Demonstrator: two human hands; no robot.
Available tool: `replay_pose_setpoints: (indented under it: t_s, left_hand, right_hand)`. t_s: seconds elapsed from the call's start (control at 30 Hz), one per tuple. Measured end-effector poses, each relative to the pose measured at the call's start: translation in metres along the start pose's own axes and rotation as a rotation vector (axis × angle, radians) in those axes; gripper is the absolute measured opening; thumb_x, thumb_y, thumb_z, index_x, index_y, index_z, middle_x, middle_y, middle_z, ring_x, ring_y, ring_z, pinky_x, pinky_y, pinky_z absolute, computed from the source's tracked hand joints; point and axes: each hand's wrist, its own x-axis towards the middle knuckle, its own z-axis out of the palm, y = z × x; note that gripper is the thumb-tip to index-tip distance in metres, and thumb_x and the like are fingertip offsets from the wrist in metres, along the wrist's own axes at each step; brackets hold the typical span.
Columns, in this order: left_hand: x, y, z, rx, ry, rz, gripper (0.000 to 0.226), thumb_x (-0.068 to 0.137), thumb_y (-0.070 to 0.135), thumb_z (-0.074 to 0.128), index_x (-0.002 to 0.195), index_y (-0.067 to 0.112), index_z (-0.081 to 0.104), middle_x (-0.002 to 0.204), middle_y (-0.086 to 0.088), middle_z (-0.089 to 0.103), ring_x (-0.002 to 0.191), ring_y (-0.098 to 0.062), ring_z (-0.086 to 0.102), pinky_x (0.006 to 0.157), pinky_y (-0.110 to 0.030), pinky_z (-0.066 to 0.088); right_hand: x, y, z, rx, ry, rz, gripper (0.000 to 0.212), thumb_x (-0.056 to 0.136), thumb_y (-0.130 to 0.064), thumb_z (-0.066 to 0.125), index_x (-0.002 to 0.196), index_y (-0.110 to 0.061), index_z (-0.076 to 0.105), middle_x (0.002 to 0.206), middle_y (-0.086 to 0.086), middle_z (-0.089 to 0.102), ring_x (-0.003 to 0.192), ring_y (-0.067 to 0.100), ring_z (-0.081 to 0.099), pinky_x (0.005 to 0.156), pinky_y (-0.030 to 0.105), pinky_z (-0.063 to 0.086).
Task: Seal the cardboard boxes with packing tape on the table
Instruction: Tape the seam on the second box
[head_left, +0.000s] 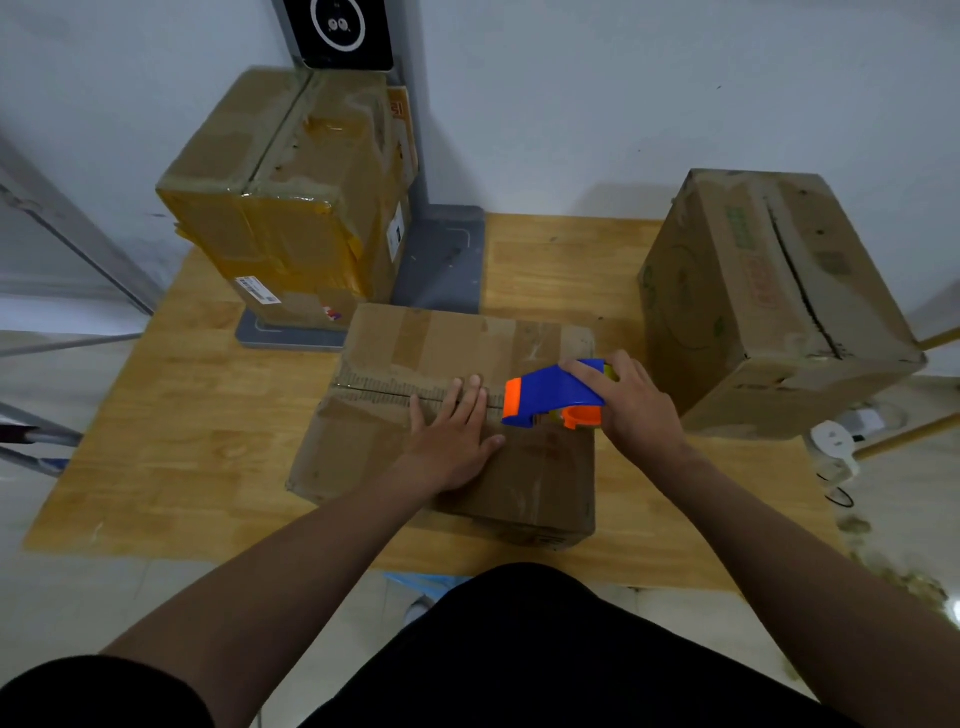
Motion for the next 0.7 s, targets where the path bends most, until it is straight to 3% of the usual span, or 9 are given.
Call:
replay_pose_setpoints:
  t_s: [0.17,0.5,0.7]
  left_hand:
    - [0.001,-0.007,0.005,-0.03,0.006,0.013,0.085,0.1,0.073,0.014,0.163,0.021,-0.01,0.167,0.007,-0.029,0.154,-0.016,-0.026,0.119,-0.07,-0.009]
    - [-0.009,-0.034,0.008,-0.03,0.042,0.04,0.087,0.096,0.076,0.008,0.163,0.024,-0.011,0.167,0.009,-0.028,0.154,-0.014,-0.025,0.119,-0.069,-0.01]
    - [-0.021,-0.079,0.01,-0.038,0.041,-0.003,0.095,0.087,0.081,0.0,0.163,0.026,-0.011,0.165,0.012,-0.029,0.154,-0.012,-0.024,0.119,-0.069,-0.01]
  right_hand:
    - [0.0,-0.005,0.0,-0.009,-0.01,0.006,0.069,0.094,-0.037,0.063,0.147,-0.048,0.02,0.131,0.009,0.039,0.124,0.028,0.045,0.071,0.041,0.057]
    - [0.005,-0.032,0.004,-0.055,-0.01,0.007,0.07,0.093,-0.045,0.065,0.151,-0.045,0.026,0.133,0.007,0.039,0.123,0.026,0.045,0.071,0.031,0.049]
    - [0.02,-0.075,0.014,-0.008,0.011,-0.022,0.068,0.092,-0.038,0.066,0.15,-0.044,0.03,0.133,0.007,0.041,0.123,0.026,0.043,0.075,0.034,0.055]
